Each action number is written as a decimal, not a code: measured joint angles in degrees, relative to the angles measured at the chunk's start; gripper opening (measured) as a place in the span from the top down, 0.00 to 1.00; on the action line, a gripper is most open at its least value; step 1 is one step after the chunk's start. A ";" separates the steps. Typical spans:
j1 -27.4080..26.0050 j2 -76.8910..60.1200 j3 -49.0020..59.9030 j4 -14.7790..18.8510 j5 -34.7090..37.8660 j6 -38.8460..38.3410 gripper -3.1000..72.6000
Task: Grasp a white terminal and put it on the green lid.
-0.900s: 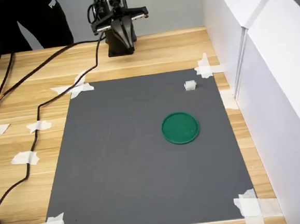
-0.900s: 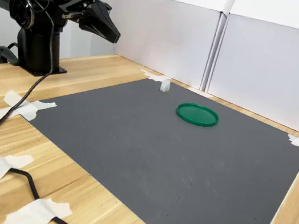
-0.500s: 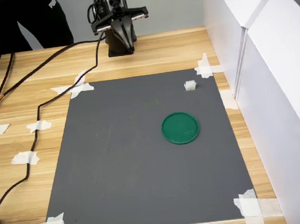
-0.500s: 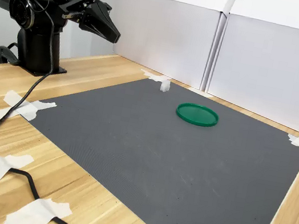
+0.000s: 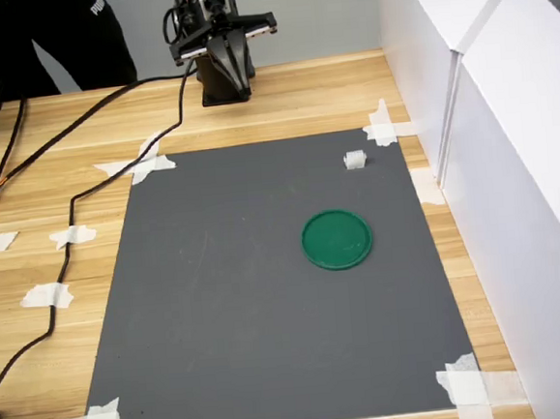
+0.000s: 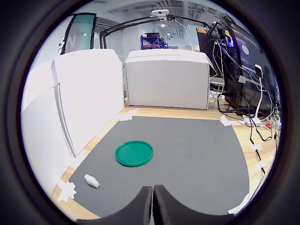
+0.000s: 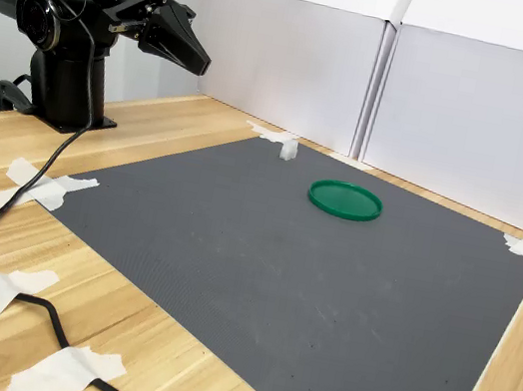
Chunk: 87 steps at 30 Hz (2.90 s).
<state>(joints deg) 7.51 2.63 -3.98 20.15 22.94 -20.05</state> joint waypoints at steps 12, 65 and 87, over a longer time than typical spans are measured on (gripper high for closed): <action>0.00 0.34 -2.69 0.00 1.65 0.00 0.98; 5.62 57.59 -52.48 -8.07 47.12 -33.25 0.04; 28.22 72.13 -58.44 -15.56 44.75 -33.07 0.05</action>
<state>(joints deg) 35.73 74.75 -62.42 4.59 67.69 -53.12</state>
